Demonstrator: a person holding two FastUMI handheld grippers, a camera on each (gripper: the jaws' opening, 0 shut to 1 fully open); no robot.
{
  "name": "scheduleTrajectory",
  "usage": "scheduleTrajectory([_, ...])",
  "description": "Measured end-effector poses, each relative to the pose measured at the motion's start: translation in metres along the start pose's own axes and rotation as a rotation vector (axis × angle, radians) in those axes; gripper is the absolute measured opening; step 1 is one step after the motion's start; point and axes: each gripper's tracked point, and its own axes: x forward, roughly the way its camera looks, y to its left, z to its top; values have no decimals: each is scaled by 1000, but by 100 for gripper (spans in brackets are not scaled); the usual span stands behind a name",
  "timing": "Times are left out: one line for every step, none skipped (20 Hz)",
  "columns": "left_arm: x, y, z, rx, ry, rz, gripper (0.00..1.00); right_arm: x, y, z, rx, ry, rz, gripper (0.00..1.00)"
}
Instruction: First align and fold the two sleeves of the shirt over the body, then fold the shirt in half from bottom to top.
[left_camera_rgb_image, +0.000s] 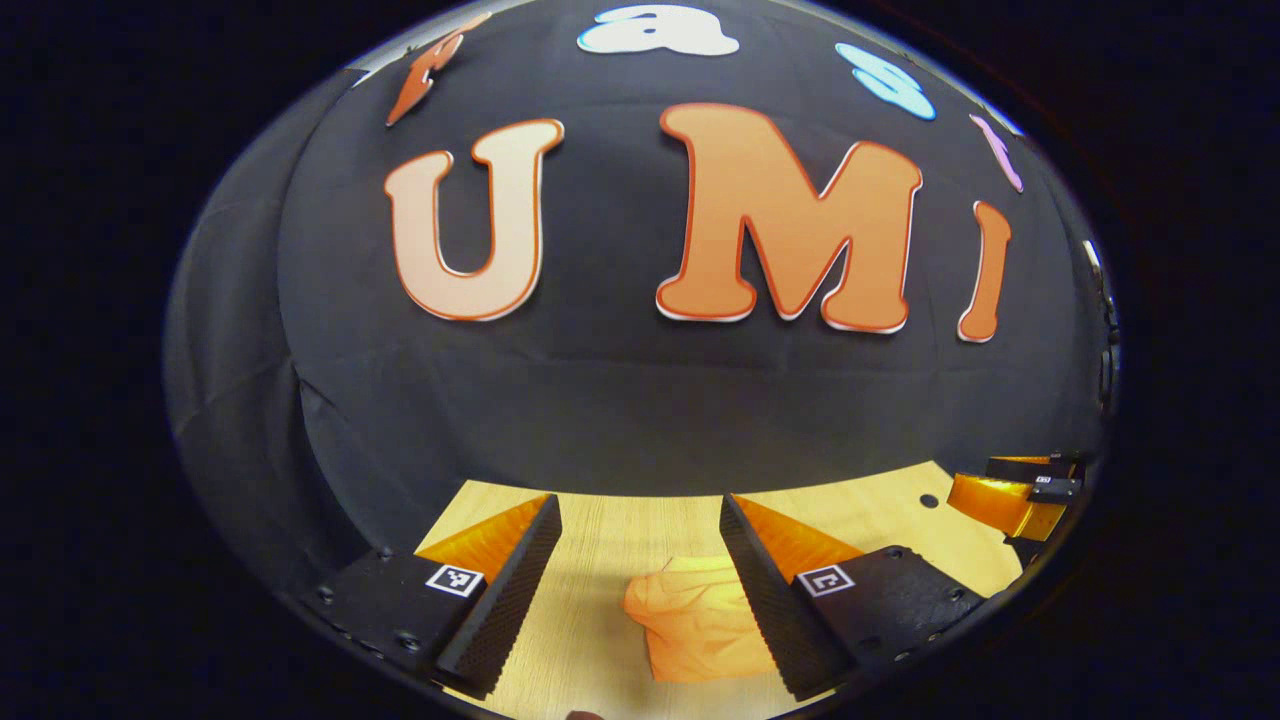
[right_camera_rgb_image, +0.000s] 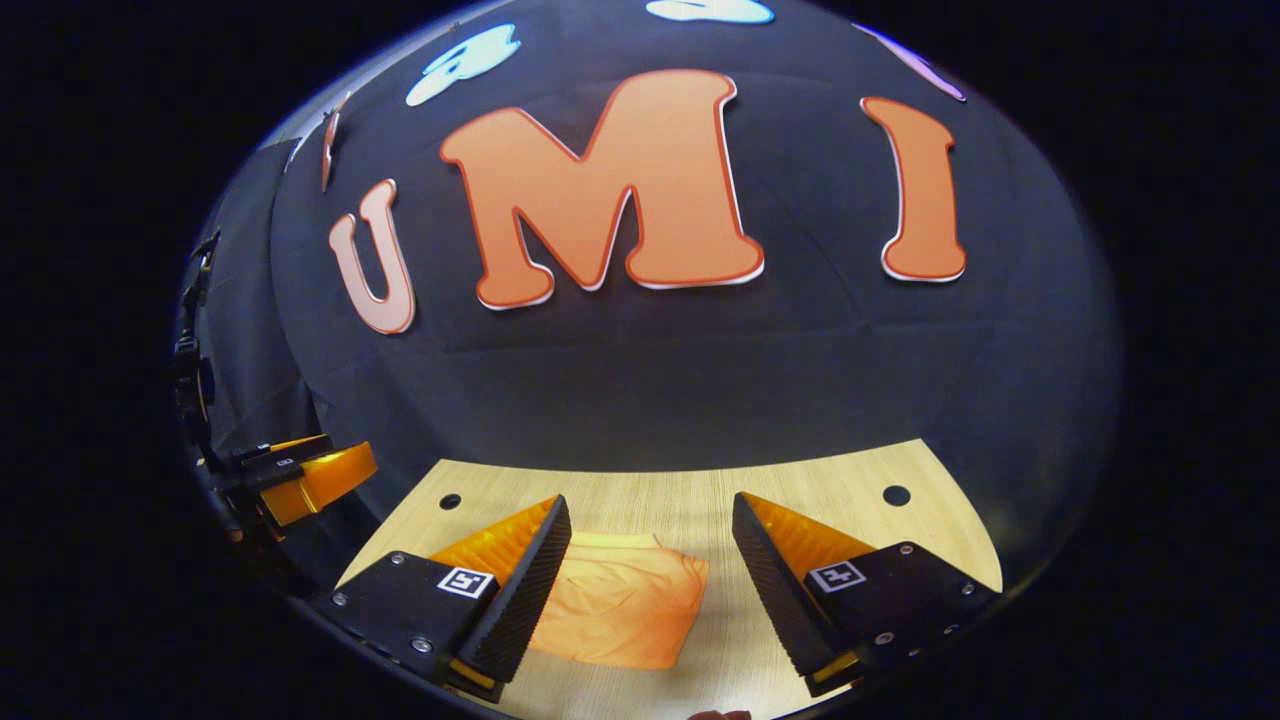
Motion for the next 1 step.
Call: scheduleTrajectory([-10, 0, 3, 1, 2, -8, 98, -12, 0, 4, -9, -22, 8, 99])
